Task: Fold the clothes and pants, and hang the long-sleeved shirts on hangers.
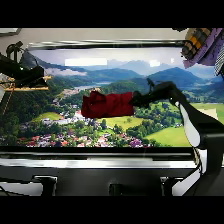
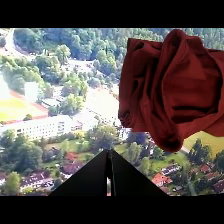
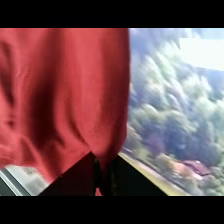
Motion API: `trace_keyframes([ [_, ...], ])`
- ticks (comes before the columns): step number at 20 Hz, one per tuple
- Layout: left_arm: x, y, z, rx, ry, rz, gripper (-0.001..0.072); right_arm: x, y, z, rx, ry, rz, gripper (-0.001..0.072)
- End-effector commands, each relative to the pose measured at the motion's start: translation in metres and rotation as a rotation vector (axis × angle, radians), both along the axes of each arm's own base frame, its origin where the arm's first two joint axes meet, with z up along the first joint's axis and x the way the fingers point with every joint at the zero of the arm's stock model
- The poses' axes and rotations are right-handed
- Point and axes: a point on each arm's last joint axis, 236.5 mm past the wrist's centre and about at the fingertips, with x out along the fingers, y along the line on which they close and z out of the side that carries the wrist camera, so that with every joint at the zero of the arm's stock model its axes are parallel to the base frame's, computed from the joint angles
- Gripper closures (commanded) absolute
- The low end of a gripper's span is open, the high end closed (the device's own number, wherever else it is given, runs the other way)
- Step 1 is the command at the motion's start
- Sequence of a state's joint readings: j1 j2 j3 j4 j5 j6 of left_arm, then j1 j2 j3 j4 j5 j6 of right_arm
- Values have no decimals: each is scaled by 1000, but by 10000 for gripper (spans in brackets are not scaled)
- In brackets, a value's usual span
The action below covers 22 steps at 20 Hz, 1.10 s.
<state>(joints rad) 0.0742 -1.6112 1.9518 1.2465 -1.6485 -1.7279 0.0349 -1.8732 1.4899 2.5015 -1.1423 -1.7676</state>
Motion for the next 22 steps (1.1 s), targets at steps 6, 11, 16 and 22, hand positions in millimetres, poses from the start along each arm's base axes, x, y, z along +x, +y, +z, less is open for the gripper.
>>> trace_keyframes([
  [6, 0, 0, 0, 1, 0, -4, 695, 69, -107, 134, 27, -154, -296, 683],
  [11, 0, 0, 0, 1, 1, -4, 694, 91, -208, 186, -11, -238, -522, 683],
  [16, -2, 0, -1, 1, 8, -6, 694, 84, -319, 215, -77, -267, -775, 682],
  [22, -3, 0, -1, 1, 11, -7, 694, 57, -410, 225, -60, -227, -1036, 682],
])
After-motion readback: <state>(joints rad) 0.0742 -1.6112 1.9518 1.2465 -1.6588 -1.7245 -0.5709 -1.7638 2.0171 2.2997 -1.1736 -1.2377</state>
